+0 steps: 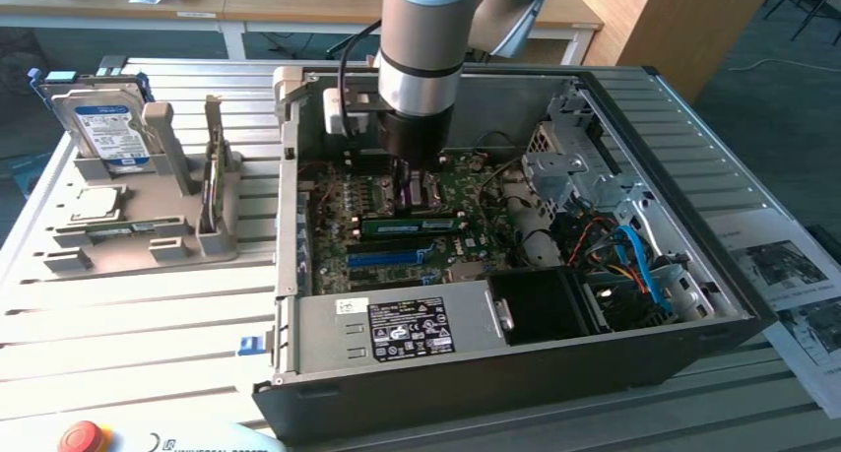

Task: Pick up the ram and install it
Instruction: 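Press down the ram until it locks into place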

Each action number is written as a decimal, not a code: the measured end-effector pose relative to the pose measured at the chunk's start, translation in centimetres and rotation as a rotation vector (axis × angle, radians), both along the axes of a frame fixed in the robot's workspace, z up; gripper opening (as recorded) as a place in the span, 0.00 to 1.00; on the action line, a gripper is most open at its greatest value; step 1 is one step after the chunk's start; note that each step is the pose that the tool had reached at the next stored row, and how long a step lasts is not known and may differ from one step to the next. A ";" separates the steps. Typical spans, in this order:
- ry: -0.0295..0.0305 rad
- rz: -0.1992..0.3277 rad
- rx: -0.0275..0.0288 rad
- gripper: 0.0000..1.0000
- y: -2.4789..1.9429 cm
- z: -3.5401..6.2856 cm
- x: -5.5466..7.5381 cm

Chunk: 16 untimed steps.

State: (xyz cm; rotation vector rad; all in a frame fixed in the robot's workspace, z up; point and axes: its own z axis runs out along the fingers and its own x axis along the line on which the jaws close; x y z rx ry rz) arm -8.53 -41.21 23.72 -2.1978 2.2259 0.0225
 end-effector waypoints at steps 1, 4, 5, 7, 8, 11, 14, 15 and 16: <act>0.0000 0.000 0.0000 0.10 0.00 -0.03 0.0; 0.0000 0.000 0.0000 0.10 0.00 -0.13 0.0; 0.0000 0.000 -0.0001 0.10 0.00 -0.17 0.0; 0.0001 0.000 -0.0002 0.10 0.00 -0.23 0.0; 0.0001 0.000 -0.0001 0.10 0.00 -0.26 0.0; 0.0000 0.000 0.0000 0.10 0.00 -0.36 0.0; 0.0000 0.000 0.0000 0.10 0.00 -0.47 0.0; 0.0000 0.000 -0.0001 0.10 0.00 -0.50 0.0; 0.0000 0.000 0.0000 0.10 0.00 -0.54 0.0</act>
